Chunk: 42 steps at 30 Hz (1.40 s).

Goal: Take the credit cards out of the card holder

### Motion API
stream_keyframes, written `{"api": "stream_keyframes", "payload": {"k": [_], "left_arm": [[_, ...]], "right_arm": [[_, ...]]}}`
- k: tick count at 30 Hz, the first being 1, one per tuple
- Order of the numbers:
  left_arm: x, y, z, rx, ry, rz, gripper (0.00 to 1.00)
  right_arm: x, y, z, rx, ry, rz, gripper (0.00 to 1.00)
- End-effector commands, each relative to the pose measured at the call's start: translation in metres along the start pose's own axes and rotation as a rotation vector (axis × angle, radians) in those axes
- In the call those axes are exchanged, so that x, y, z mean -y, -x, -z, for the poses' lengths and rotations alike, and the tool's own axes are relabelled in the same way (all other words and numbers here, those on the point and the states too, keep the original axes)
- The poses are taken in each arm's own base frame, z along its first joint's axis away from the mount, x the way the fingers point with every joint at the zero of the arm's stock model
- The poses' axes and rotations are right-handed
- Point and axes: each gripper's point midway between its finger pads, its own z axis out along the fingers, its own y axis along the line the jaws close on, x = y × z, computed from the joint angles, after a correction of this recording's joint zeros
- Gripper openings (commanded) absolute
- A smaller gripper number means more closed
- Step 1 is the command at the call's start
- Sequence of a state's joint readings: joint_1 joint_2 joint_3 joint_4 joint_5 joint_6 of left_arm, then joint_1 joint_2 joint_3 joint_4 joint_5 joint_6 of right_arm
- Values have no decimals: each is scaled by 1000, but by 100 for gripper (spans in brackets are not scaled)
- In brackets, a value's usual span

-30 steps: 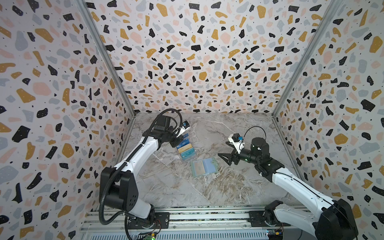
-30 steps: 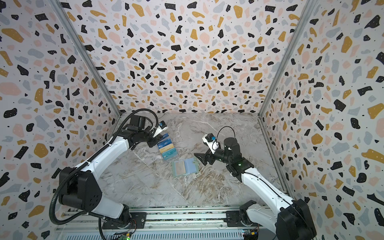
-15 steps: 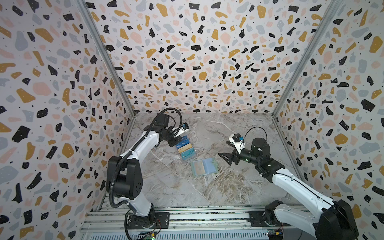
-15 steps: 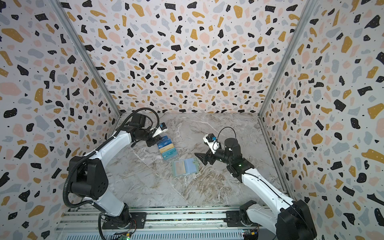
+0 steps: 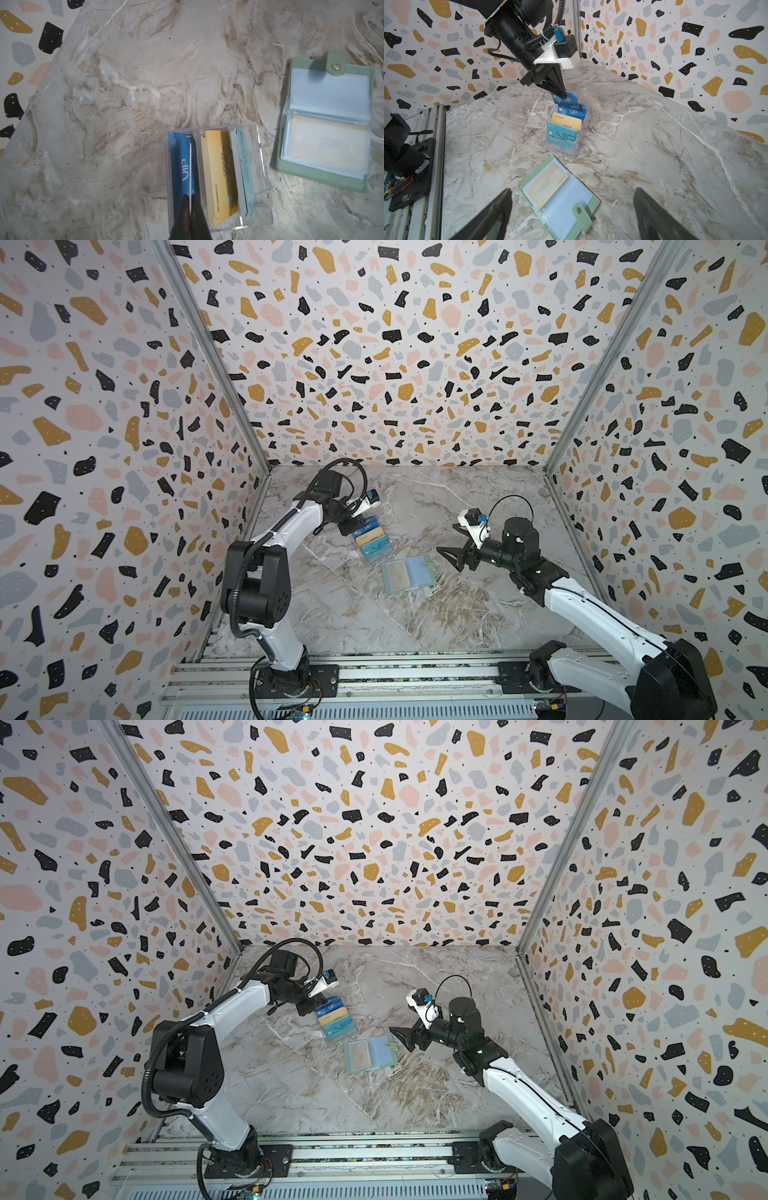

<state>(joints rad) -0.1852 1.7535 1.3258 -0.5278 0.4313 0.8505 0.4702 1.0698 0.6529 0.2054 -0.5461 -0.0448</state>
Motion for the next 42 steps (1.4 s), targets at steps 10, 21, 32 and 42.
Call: {"api": "stream_keyframes", "payload": {"k": [10,21,32,42], "left_arm": [[-7,-4,-13,18,15,31,0],[-1,-17,-25,-10,-4,63,0],[-1,-21,-34,-18,-21,91,2],[-1,-20,-42,-10,-32,116,6]], "right_arm": [[-2,11,6,40,-2,21,92],[-2,12,7,42,-2,25,92],[-2,11,7,41,-6,27,92],[-2,12,7,42,-5,28,92]]}}
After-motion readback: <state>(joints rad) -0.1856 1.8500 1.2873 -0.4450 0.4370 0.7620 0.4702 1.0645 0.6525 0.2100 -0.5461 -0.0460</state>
